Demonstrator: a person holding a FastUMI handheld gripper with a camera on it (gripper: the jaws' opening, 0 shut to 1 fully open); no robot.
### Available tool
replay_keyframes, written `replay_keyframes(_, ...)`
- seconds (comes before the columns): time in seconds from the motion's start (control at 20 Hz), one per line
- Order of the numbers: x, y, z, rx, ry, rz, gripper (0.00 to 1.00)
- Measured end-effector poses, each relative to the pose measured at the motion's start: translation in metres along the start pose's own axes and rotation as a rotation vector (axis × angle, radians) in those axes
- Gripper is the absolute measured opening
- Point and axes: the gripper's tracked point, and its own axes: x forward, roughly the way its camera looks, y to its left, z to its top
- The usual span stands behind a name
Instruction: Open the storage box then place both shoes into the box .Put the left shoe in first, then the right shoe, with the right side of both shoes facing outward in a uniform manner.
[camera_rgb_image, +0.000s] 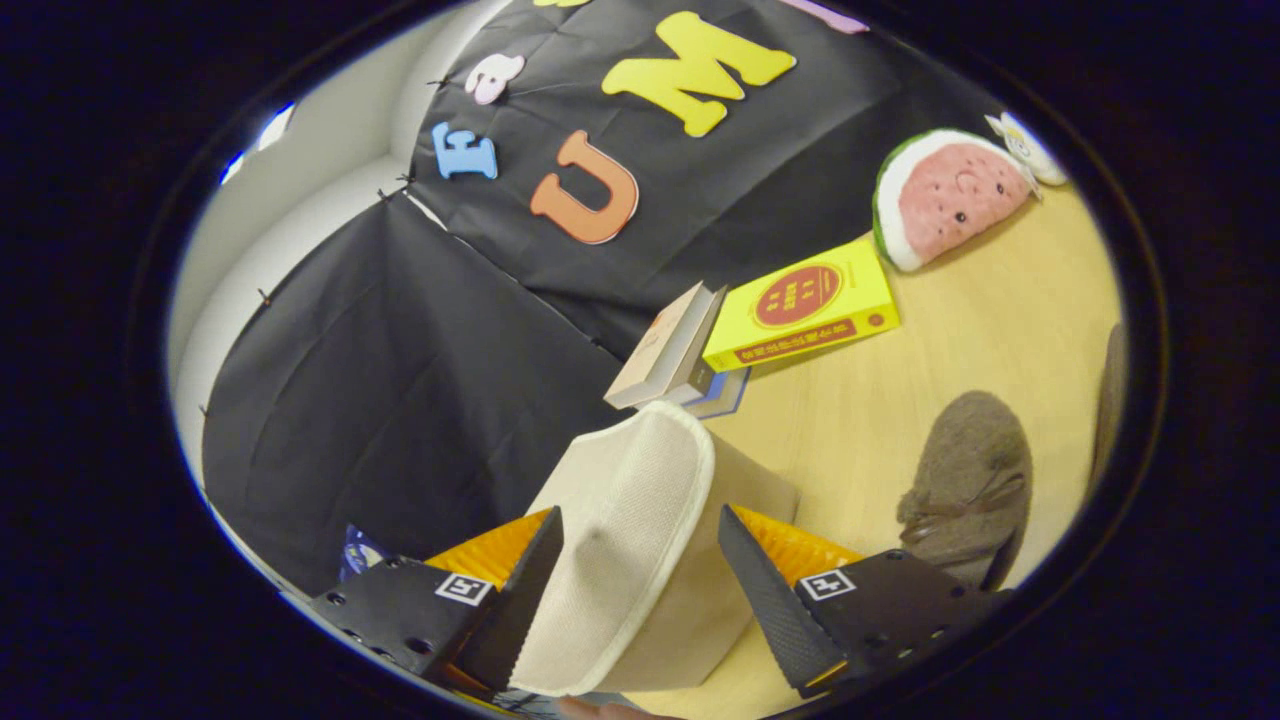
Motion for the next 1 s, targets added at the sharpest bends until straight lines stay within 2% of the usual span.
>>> replay_keyframes(0.2,0.011,0.001,-0.016,0.180,0.087,0.082,0.95)
replay_keyframes(0.25,0.011,0.004,-0.015,0.214,0.092,0.107,0.90)
replay_keyframes(0.3,0.009,0.007,-0.013,0.244,0.094,0.122,0.81)
replay_keyframes(0.4,0.011,0.003,-0.015,0.239,0.111,0.090,0.62)
replay_keyframes(0.6,-0.002,0.007,-0.008,0.175,0.110,0.012,0.36)
replay_keyframes(0.75,-0.011,0.016,-0.003,0.193,0.121,-0.034,0.16)
replay_keyframes(0.8,-0.009,0.016,-0.003,0.156,0.121,-0.064,0.15)
replay_keyframes(0.85,-0.028,0.019,0.005,0.151,0.123,-0.085,0.14)
replay_keyframes(0.9,-0.012,0.023,-0.001,0.136,0.119,-0.114,0.06)
replay_keyframes(1.0,-0.015,0.037,0.005,0.103,0.104,-0.142,0.06)
